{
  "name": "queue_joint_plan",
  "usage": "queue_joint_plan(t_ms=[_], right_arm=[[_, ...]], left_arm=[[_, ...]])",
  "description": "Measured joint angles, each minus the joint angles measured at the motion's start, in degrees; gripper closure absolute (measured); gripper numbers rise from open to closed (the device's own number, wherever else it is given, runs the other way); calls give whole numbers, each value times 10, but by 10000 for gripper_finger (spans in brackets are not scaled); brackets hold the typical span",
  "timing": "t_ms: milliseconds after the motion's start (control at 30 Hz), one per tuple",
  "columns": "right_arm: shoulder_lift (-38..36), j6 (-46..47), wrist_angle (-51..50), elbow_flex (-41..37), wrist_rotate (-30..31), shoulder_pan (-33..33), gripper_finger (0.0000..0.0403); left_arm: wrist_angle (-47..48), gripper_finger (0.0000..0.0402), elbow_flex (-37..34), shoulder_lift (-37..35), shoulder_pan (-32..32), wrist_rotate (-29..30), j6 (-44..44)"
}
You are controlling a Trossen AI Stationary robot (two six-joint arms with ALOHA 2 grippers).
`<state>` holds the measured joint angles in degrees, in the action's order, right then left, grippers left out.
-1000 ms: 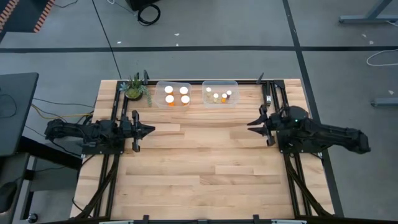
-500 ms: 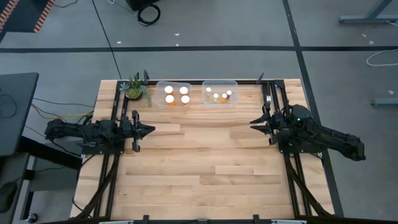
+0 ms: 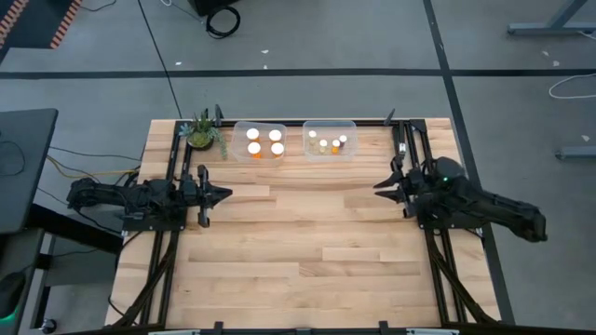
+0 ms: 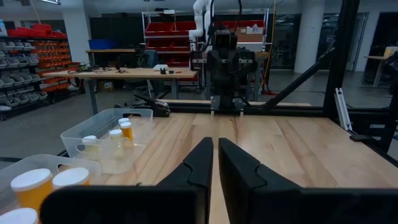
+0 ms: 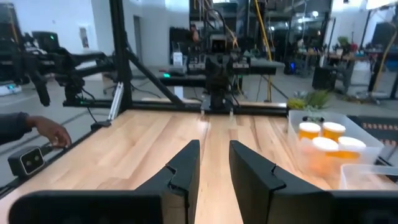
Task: Pick and place medicine bottles into bin by pill shape (circle, oval)
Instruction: Return to Home Position
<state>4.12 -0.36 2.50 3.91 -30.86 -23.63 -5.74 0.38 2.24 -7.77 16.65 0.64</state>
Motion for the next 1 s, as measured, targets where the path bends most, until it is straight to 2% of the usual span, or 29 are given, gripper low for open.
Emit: queue_joint_plan(t_ms=[133, 300, 500, 600, 800, 1000], right_arm=[[0, 6, 49, -24, 1, 3, 310], [0, 17, 50, -25, 1, 10, 310], [0, 5, 42, -25, 5, 50, 310], [0, 2, 46, -34, 26, 78, 310], [12, -21, 22, -35, 120, 129, 310], [12, -67, 20, -35, 143, 142, 310]], left_arm=[[0, 367, 0, 0, 0, 0, 0], [0, 376, 0, 0, 0, 0, 0], [0, 373, 0, 0, 0, 0, 0], [0, 367, 0, 0, 0, 0, 0], [0, 370, 0, 0, 0, 0, 0], [0, 378, 0, 0, 0, 0, 0]])
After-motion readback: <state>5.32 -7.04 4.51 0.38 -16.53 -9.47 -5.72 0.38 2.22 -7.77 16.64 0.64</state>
